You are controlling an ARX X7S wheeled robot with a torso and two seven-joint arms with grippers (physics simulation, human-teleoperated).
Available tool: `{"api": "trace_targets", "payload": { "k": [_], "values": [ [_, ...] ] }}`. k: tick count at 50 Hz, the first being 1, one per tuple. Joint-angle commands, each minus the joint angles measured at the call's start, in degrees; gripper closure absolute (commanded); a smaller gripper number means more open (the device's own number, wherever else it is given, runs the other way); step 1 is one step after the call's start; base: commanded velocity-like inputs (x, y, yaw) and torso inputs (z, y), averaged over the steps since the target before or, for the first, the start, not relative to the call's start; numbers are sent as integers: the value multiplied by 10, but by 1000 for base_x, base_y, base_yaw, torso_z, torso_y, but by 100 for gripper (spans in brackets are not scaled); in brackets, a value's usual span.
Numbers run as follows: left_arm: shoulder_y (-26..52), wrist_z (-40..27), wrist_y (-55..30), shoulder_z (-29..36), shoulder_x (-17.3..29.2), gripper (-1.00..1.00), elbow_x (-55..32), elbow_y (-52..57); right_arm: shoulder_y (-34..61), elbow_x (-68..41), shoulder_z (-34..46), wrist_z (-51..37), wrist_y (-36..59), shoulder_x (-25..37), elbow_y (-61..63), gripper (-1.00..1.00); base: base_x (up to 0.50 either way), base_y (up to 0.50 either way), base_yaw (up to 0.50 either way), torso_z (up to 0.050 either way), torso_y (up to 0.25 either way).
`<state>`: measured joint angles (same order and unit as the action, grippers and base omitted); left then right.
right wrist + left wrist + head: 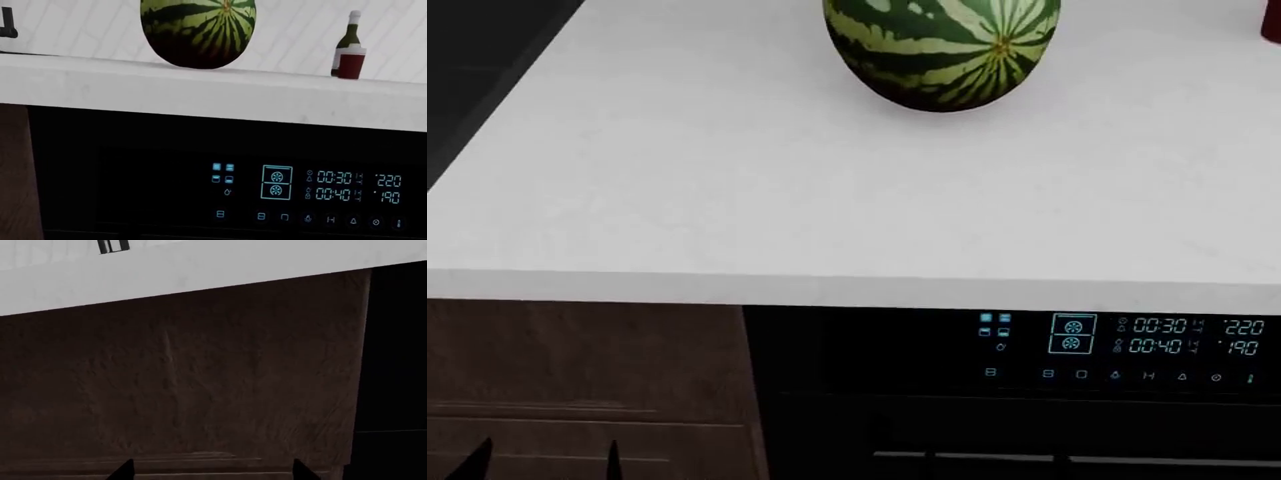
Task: Open the dishwasher door
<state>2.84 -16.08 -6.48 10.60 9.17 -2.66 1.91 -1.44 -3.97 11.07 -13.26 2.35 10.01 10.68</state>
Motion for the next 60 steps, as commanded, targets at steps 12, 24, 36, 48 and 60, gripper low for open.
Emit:
{"api": "trace_targets", "payload": {
  "k": [12,24,36,48,60],
  "values": [
    [1,11,14,-2,-1,-100,-28,-9,-3,39,5,-27,53,18,16,-100,0,0,0,0,0],
    [0,8,16,3,3,-100,-31,-9,32,254,100,-70,165,69,-25,-100,0,0,0,0,0],
    [2,4,16,8,5,-100,-34,-12,41,317,176,-7,213,96,-36,-100,0,0,0,0,0],
    [3,1,15,12,8,-100,-38,-10,30,338,201,17,233,108,-16,-100,0,0,0,0,0],
    [3,-3,17,15,11,-100,-40,-11,88,369,236,51,253,111,-92,-100,0,0,0,0,0]
  ]
}}
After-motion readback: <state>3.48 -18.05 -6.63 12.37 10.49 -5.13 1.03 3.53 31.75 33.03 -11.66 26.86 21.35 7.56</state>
